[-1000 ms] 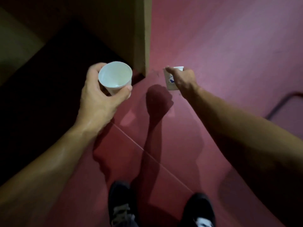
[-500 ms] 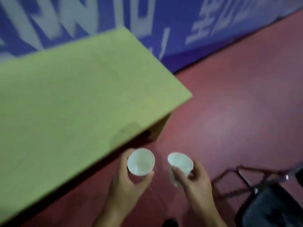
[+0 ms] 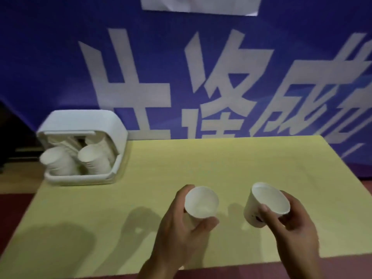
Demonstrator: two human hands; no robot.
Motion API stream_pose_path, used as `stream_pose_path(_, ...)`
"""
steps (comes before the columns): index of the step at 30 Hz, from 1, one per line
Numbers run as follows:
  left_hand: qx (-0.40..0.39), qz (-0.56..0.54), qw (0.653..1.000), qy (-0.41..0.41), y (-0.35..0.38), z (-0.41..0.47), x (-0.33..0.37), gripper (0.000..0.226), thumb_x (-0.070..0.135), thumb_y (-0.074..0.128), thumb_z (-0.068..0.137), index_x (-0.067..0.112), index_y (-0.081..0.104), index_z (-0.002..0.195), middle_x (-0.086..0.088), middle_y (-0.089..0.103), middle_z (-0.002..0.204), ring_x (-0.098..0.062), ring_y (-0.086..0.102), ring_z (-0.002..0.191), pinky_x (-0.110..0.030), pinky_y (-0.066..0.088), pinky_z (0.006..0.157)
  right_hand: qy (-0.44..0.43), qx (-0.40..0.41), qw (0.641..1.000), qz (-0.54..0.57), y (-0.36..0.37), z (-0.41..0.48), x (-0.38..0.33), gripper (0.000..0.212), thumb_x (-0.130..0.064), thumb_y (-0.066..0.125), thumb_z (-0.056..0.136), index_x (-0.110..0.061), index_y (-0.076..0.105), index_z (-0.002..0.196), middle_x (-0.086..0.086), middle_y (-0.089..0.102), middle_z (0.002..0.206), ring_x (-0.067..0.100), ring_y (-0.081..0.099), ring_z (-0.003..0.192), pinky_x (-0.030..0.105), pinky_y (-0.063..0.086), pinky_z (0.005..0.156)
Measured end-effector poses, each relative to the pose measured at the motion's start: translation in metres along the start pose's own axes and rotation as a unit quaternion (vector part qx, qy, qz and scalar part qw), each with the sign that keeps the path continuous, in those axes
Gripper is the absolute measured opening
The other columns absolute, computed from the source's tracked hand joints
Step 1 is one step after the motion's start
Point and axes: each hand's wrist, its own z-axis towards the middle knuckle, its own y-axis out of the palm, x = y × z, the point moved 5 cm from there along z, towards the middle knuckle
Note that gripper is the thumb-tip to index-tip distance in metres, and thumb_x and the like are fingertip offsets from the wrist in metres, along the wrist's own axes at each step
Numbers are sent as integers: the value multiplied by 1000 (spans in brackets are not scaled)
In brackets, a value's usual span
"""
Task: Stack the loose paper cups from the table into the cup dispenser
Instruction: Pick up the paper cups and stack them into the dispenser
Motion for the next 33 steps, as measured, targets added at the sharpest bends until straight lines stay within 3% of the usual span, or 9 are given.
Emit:
stream_pose_path(4, 93, 2, 995, -43, -88, 28, -28, 82, 82, 71, 66, 53, 42, 137, 33, 58, 128, 5, 58, 116, -25, 53, 90, -10, -82, 997, 5, 99, 14, -26, 55, -48, 79, 68, -29, 69, 119, -12, 74, 115, 16, 71, 100, 33, 54, 86)
stream_pose_path(10, 218, 42, 972, -79, -185, 61, -73, 72, 44, 89, 74, 39, 51, 135, 24, 63, 126, -2, 60, 117, -35, 57, 91, -36, -195, 980, 35, 238, 31, -44, 49, -45, 84, 68, -38, 68, 114, -17, 72, 117, 10, 69, 102, 33, 57, 85)
stream_pose_path(15, 303, 39, 948, -89, -246, 74, -101, 74, 30, 90, 77, 49, 47, 134, 28, 60, 127, 1, 60, 118, -15, 54, 88, -42, -263, 962, 62, 325, 31, -57, 48, -44, 84, 68, -40, 67, 112, -18, 71, 116, 9, 68, 105, 36, 54, 90)
stream_pose_path(17, 320, 40, 943, -89, -263, 81, -106, 72, 29, 90, 78, 48, 49, 134, 27, 59, 129, -1, 59, 122, -19, 54, 93, -42, -284, 956, 62, 349, 29, -62, 51, -42, 83, 70, -37, 66, 117, -19, 70, 118, 9, 68, 107, 36, 54, 90)
stream_pose_path(20, 324, 42, 942, -82, -285, 100, -112, 70, 33, 90, 78, 41, 51, 135, 21, 60, 130, -6, 60, 123, -29, 57, 96, -43, -303, 950, 59, 379, 26, -67, 48, -39, 87, 75, -34, 67, 118, -15, 72, 119, 12, 69, 107, 37, 55, 91)
stream_pose_path(25, 288, 35, 954, -68, -301, 145, -121, 73, 39, 88, 78, 36, 49, 140, 19, 55, 136, 1, 53, 127, -7, 50, 90, -36, -293, 954, 45, 410, 29, -65, 54, -50, 83, 72, -32, 67, 120, -11, 72, 120, 14, 70, 106, 37, 56, 91)
stream_pose_path(28, 247, 38, 967, -53, -301, 164, -132, 75, 41, 87, 80, 35, 47, 144, 22, 53, 139, 2, 48, 134, -27, 51, 107, -34, -281, 958, 34, 419, 30, -66, 53, -53, 80, 71, -35, 66, 120, -11, 71, 121, 14, 69, 108, 39, 56, 91)
stream_pose_path(30, 229, 25, 971, -60, -299, 168, -146, 77, 40, 87, 82, 32, 47, 146, 17, 54, 143, -4, 48, 137, -40, 51, 111, -32, -275, 960, 37, 424, 30, -67, 50, -49, 81, 73, -36, 67, 119, -11, 71, 121, 15, 69, 109, 40, 56, 93)
stream_pose_path(33, 203, 54, 975, -71, -296, 173, -165, 79, 39, 88, 80, 28, 48, 147, 13, 56, 144, 2, 47, 133, -31, 47, 112, -23, -260, 964, 44, 429, 30, -66, 51, -50, 80, 73, -34, 67, 120, -8, 72, 123, 17, 69, 111, 43, 56, 95)
